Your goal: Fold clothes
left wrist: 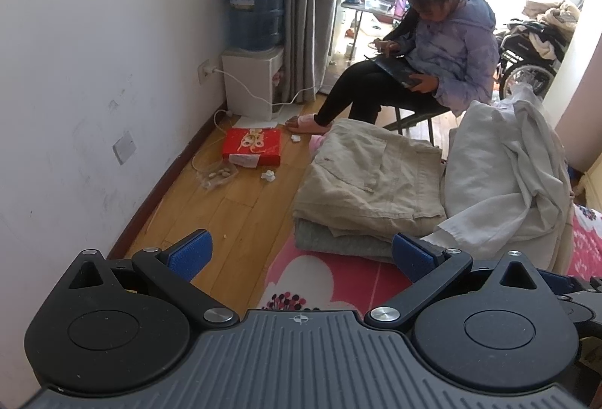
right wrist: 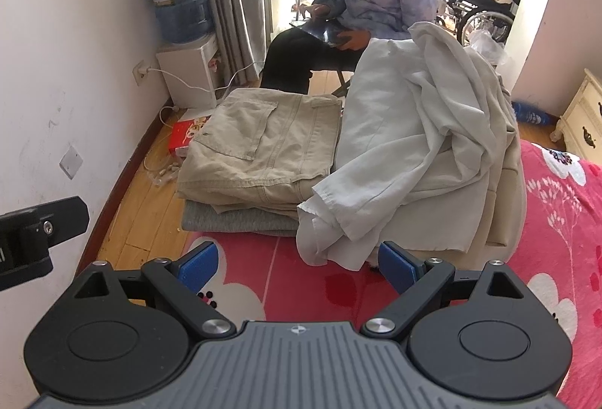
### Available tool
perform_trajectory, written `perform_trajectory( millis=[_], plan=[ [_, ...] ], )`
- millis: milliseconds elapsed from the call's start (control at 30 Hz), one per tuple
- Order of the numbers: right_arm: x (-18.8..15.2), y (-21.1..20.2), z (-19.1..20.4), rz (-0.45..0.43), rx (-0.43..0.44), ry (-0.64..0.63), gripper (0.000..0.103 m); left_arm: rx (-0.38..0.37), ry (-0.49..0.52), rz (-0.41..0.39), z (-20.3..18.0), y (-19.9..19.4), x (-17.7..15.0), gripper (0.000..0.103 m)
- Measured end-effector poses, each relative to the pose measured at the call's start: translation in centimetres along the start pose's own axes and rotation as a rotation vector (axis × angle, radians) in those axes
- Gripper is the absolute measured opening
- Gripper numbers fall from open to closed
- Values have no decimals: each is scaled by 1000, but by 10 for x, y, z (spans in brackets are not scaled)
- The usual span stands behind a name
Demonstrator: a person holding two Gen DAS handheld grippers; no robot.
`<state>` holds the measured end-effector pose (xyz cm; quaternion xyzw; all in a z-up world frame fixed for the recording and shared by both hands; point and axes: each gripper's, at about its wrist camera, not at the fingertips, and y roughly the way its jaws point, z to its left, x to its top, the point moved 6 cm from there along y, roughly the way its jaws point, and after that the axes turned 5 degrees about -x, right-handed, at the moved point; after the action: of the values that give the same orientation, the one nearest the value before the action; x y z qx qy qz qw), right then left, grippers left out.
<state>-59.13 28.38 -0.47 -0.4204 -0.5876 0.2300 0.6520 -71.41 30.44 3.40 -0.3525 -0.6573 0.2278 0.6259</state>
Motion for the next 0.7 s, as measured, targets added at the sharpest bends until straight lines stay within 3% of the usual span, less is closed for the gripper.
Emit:
perform_trajectory(
  millis=[700],
  plan=[
    [4, 12, 5, 32, 11, 20, 95, -6, 4, 17, 4, 10, 0, 103]
  ],
)
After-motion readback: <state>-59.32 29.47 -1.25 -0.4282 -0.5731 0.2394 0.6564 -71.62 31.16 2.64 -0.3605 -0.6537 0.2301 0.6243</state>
